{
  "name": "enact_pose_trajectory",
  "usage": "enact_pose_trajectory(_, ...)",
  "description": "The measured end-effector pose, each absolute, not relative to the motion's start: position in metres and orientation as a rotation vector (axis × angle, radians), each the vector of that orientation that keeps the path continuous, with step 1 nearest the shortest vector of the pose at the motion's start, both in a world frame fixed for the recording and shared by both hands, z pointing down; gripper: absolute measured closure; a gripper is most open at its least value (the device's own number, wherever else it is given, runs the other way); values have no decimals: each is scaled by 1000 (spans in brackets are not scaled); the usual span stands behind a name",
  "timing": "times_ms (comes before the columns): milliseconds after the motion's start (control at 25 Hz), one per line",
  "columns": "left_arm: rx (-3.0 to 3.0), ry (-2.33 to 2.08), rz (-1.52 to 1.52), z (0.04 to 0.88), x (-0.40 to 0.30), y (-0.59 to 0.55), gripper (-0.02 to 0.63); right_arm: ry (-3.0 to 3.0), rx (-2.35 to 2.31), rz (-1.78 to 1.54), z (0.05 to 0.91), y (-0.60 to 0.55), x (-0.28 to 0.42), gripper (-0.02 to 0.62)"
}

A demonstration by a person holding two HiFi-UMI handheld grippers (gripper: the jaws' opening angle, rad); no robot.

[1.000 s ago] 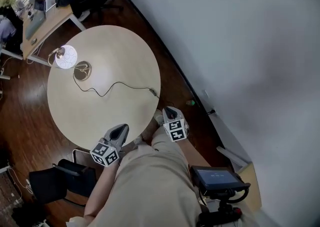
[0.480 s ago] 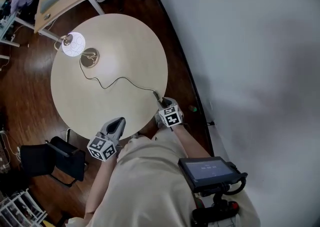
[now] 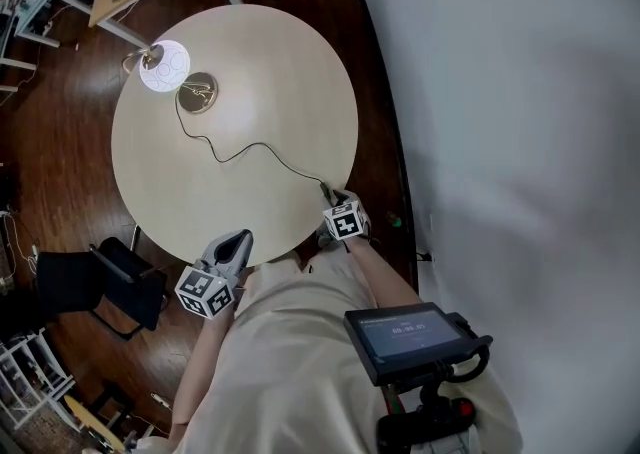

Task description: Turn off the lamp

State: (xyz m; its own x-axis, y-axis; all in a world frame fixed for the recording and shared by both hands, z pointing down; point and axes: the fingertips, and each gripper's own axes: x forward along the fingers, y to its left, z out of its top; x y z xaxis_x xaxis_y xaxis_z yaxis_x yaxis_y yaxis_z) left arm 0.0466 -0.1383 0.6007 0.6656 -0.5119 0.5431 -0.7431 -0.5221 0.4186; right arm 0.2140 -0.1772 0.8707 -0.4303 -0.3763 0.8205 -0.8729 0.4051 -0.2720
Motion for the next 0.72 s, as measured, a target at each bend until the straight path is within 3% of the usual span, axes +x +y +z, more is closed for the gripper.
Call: enact_pose_trajectory(720,2154,-1088,509,604,16,-154,606,-1944,1082,961,896,-191,202,495)
